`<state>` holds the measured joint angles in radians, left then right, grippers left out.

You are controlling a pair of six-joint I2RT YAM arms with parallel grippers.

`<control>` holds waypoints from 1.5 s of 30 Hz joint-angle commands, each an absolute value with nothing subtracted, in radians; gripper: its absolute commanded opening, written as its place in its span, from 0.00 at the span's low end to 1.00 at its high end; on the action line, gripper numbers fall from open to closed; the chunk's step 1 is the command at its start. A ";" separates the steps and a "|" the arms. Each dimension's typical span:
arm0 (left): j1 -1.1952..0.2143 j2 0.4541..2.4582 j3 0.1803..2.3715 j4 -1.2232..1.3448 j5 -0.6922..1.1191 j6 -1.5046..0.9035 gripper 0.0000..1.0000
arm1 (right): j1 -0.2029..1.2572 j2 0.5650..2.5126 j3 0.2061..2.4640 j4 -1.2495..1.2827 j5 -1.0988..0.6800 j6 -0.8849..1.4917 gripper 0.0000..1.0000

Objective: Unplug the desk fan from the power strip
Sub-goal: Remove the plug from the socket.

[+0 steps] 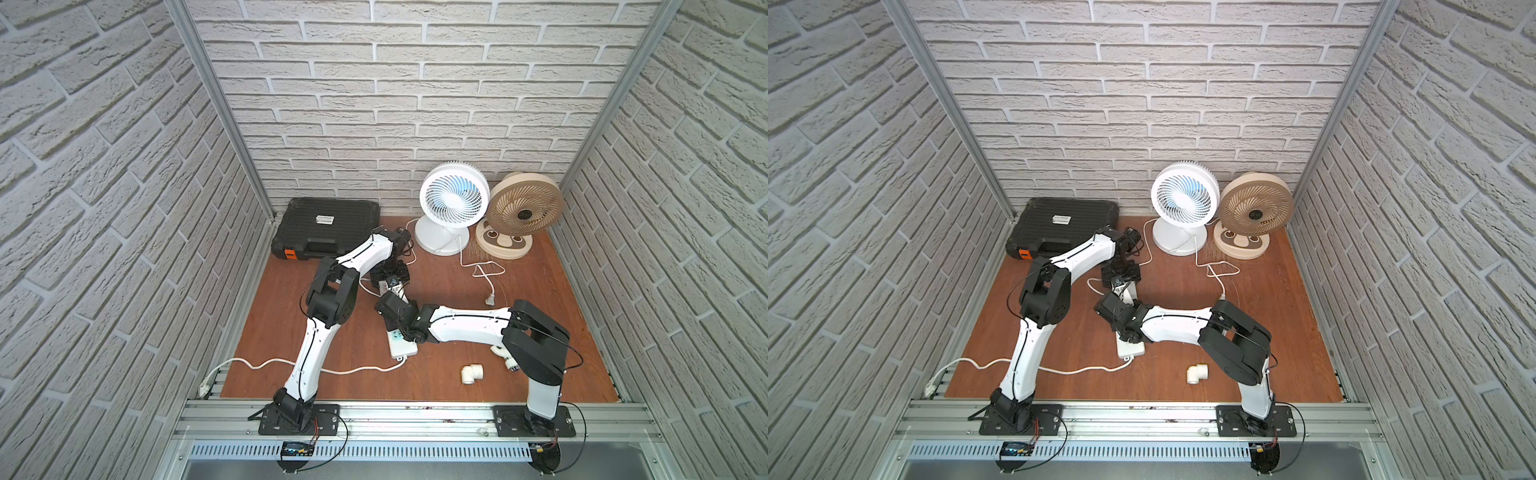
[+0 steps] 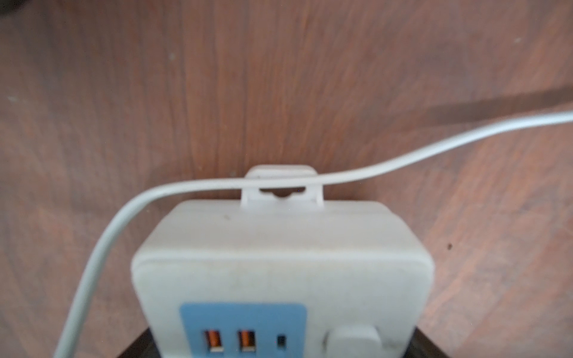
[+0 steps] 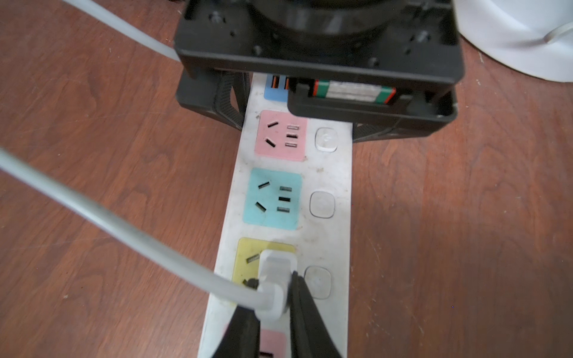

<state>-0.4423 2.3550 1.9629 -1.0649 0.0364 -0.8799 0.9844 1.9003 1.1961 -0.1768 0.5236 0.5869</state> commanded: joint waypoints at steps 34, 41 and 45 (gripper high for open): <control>-0.439 2.469 1.889 -1.158 0.093 -0.919 0.00 | 0.906 1.811 1.107 -0.137 0.455 0.678 0.03; -0.440 2.468 1.887 -1.156 0.095 -0.919 0.00 | 0.955 1.854 1.185 -0.199 0.554 0.595 0.03; -0.439 2.469 1.882 -1.153 0.095 -0.919 0.00 | 0.985 1.881 1.229 -0.227 0.609 0.548 0.03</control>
<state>-0.4423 2.3550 1.9617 -1.0645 0.0360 -0.8806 0.9710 1.8587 1.1946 -0.1822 0.5041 0.6006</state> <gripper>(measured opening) 0.850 0.182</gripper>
